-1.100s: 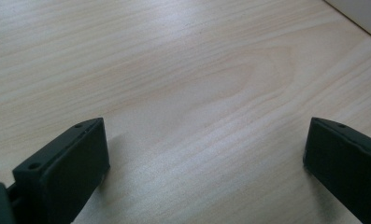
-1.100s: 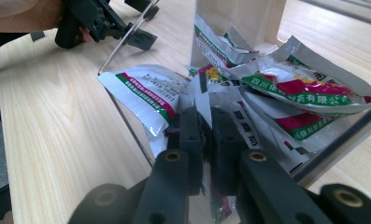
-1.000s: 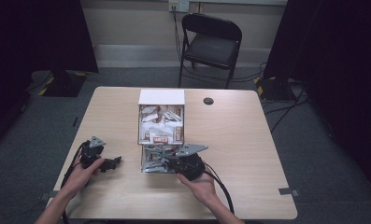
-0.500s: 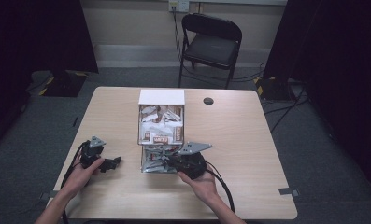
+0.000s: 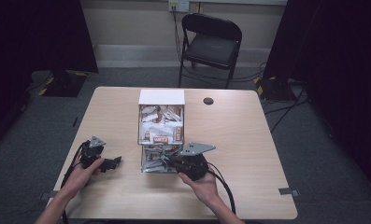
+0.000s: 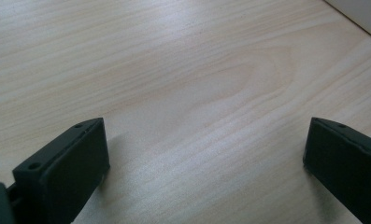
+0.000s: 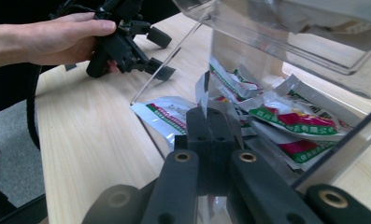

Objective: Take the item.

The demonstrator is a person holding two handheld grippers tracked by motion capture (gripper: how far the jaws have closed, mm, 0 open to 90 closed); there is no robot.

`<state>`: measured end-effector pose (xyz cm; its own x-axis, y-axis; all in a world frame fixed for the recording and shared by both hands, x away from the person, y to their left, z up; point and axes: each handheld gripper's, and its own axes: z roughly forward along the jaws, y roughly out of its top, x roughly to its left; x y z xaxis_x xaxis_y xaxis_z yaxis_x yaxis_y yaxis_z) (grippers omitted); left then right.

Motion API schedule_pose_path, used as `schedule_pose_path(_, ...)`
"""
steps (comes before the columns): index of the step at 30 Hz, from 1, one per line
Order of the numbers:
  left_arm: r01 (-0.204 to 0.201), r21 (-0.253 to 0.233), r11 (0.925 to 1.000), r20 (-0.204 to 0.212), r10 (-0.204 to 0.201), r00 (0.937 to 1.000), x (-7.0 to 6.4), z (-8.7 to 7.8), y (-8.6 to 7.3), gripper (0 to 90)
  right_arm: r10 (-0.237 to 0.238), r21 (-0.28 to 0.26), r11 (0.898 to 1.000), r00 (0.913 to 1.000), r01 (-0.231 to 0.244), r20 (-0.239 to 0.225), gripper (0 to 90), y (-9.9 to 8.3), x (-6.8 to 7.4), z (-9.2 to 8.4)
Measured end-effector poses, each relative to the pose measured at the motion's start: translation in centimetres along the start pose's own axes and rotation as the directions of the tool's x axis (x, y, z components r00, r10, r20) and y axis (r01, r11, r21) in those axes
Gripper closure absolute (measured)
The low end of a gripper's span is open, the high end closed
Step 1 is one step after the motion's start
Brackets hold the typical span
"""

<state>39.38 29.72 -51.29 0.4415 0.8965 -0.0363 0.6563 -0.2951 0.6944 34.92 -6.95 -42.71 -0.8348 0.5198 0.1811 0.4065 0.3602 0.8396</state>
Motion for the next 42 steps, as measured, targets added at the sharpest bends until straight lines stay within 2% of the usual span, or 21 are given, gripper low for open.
schedule_pose_path(13, 0.000, 0.000, 1.0000, 0.000, 0.000, 1.0000, 0.0, 0.0, 0.0, 0.0, 0.010, -0.024, 1.000, 0.9999, -0.010, -0.011, 90.0, 0.0, 0.2, -1.2)
schedule_pose_path(22, -0.001, 0.000, 1.0000, 0.000, 0.001, 1.0000, 0.0, 0.0, 0.0, 0.0, 0.008, -0.065, 0.998, 0.9998, -0.009, -0.021, 90.0, 0.7, 0.2, -2.5)
schedule_pose_path(42, 0.000, 0.000, 1.0000, 0.000, 0.000, 1.0000, 0.0, 0.0, 0.0, 0.0, 0.025, -0.096, 0.995, 0.9996, -0.026, -0.014, 90.0, 0.6, 0.3, -4.2)
